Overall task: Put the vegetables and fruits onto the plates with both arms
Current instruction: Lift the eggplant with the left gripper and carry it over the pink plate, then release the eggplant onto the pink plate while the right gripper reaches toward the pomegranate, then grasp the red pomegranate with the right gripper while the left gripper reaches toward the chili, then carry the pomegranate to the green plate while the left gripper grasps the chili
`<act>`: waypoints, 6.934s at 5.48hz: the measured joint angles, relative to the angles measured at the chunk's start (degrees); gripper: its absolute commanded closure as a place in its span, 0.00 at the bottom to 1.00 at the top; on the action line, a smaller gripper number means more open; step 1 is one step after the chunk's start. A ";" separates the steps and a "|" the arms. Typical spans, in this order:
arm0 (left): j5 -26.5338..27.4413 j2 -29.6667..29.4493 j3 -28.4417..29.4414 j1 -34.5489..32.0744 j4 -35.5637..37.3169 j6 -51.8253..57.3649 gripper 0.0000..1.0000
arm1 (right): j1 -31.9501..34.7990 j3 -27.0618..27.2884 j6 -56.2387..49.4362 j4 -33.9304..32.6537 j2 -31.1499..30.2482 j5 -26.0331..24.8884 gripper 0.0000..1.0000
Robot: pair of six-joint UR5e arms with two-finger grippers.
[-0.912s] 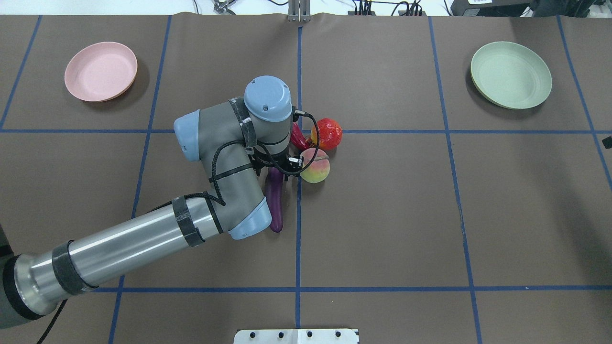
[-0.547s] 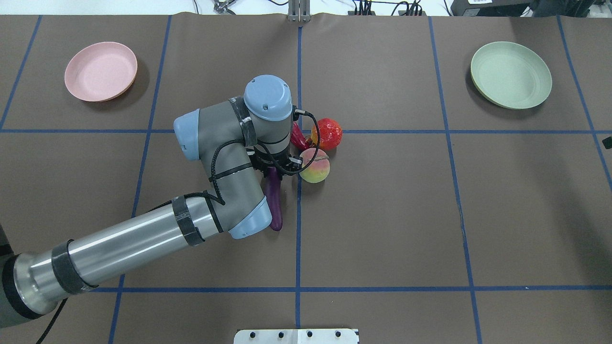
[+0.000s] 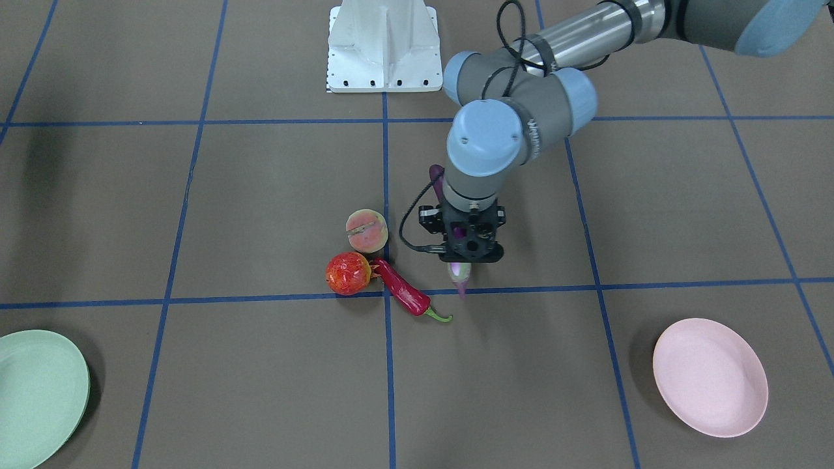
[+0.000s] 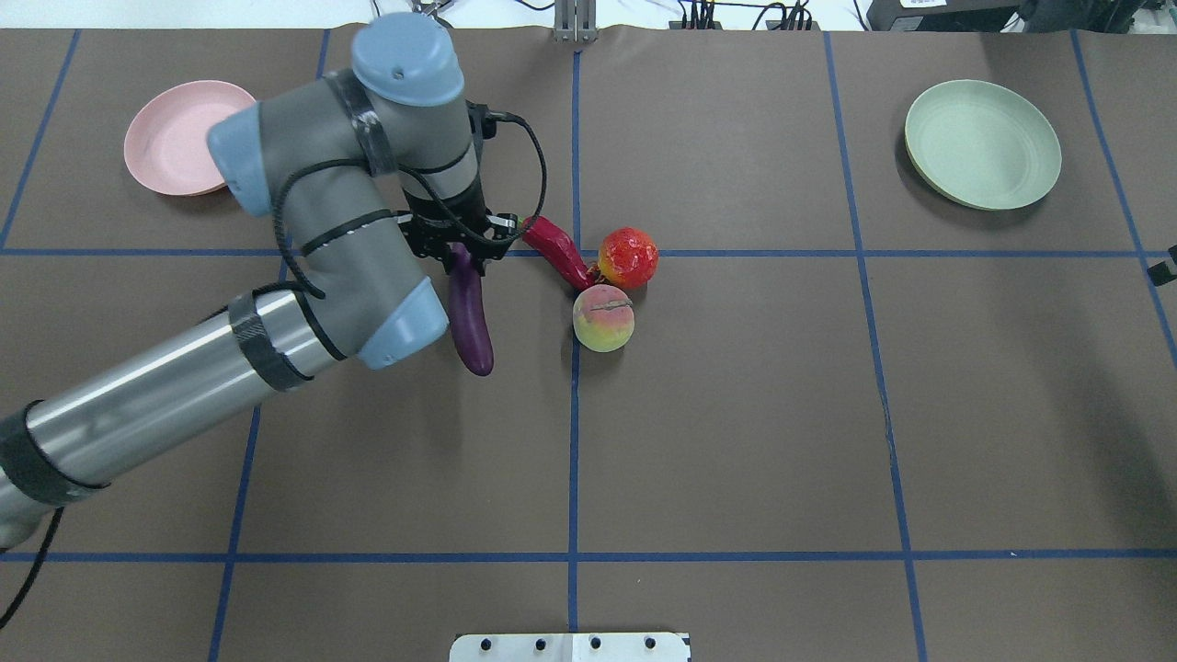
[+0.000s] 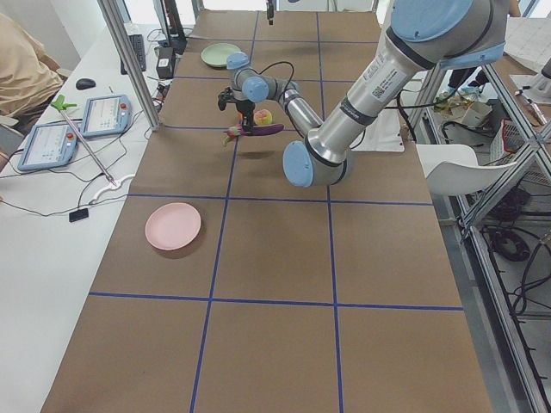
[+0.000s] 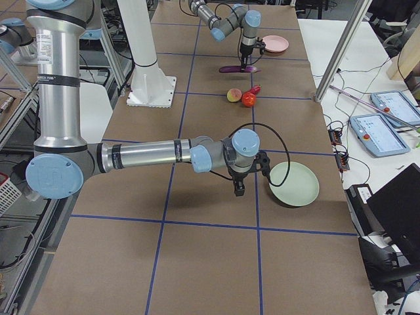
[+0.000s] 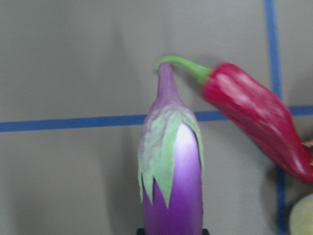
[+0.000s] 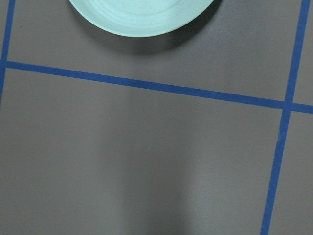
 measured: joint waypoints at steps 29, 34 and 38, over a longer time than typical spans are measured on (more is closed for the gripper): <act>-0.87 -3.66 23.11 -9.77 -26.25 -29.50 0.00 | -42.18 -18.84 115.89 23.40 41.71 -42.25 1.00; 6.66 -11.84 22.93 5.43 -25.31 -50.10 0.00 | -24.03 -20.59 96.42 16.85 39.56 -29.15 1.00; 13.52 -14.65 27.78 7.63 -27.05 -52.34 0.39 | -8.16 -35.46 58.63 13.34 37.98 -29.11 1.00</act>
